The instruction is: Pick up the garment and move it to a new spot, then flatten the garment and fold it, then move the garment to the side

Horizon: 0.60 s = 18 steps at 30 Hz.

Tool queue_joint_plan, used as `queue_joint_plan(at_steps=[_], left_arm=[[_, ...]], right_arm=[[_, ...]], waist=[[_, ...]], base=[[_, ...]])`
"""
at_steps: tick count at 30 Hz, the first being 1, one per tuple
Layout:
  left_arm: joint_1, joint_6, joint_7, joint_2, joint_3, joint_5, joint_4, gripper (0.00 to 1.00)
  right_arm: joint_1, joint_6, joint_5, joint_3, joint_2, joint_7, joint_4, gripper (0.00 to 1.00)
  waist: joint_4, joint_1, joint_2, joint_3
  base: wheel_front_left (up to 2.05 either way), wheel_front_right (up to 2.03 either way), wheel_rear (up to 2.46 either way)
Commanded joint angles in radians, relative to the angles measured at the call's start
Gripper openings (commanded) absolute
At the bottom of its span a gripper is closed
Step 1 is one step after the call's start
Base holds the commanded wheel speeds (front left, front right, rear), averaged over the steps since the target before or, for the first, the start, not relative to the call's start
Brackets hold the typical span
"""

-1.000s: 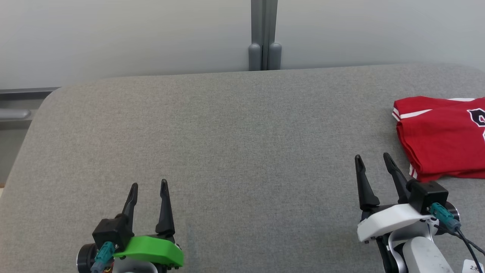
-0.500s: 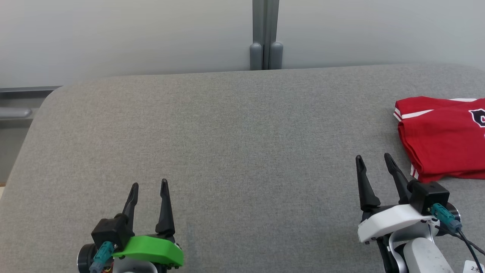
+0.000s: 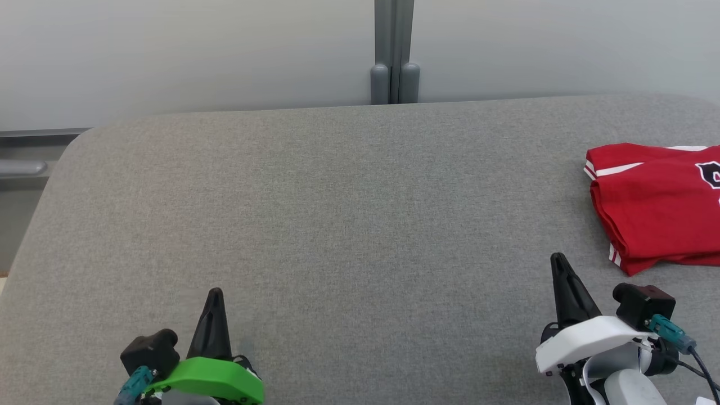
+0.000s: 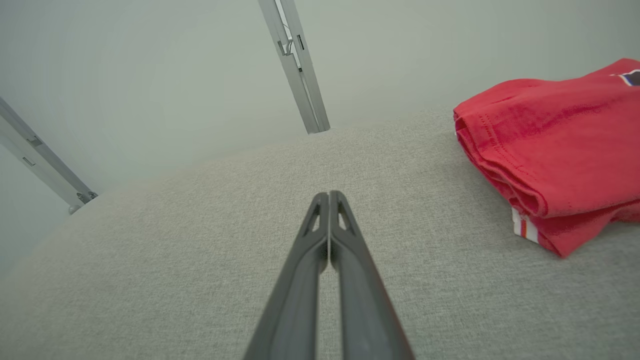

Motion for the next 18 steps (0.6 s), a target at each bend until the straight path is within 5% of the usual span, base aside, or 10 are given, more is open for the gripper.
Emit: queue_joint_plan(at_steps=[1,18], left_arm=[[-0.018,-0.008,0.009,0.004,0.014,-0.048,-0.014,0.0],[-0.037,-0.046,0.076,0.01,0.07,-0.3,-0.018,0.0]], right_arm=[[-0.019,0.0,0.05,-0.007,-0.002,0.009,-0.019,0.0],[-0.026,0.0,0.331,-0.034,-0.004,0.075,-0.026,0.0]], waist=[[0.0,0.0,0.0,0.0],[-0.003,0.0,0.0,-0.002]], base=[[0.0,0.0,0.0],[0.0,0.0,0.0]])
